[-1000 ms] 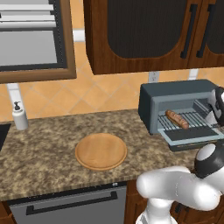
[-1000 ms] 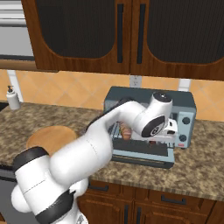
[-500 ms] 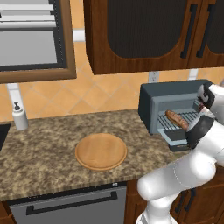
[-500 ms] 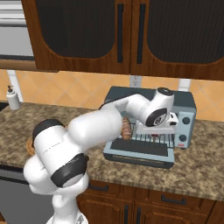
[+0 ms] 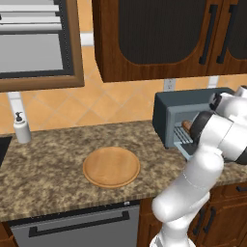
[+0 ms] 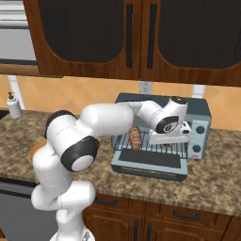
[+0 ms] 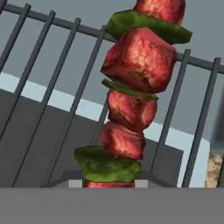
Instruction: Pick up the kebab skewer and baguette bread, and place them inside the toaster oven. Close the toaster oven door and start by setting the timer.
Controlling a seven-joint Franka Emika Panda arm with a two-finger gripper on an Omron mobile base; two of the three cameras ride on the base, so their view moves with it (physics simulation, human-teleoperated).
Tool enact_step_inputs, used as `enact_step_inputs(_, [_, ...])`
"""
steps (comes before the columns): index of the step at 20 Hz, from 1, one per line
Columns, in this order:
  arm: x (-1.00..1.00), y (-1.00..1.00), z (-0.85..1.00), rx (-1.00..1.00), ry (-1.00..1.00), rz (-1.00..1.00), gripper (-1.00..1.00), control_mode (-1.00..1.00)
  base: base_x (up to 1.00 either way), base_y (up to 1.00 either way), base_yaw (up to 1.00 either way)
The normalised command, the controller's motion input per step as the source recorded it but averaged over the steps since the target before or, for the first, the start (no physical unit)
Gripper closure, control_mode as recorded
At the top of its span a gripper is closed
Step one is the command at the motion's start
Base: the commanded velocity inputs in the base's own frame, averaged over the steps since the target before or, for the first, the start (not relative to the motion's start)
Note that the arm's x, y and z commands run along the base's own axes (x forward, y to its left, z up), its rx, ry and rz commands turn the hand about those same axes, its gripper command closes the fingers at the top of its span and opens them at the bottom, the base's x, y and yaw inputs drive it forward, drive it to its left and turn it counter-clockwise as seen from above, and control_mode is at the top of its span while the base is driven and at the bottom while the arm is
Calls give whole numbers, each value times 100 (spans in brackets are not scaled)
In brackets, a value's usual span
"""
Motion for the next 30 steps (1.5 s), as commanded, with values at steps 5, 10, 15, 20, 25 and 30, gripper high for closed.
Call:
enact_step_inputs(5, [3,0,-31,0,1,5,100,-100,0,0,0])
enact_step_inputs(10, [-16,-2,-25,0,0,3,-100,-100,0,0,0])
enact_step_inputs(15, [0,1,0,0,0,0,-100,-100,0,0,0])
enact_step_inputs(20, [-11,0,15,0,-1,0,-100,-100,0,0,0])
enact_step_inputs(25, [-86,20,23,0,-1,-15,-100,-100,0,0,0])
enact_step_inputs(30, [-88,32,-9,0,3,-26,-100,-100,0,0,0])
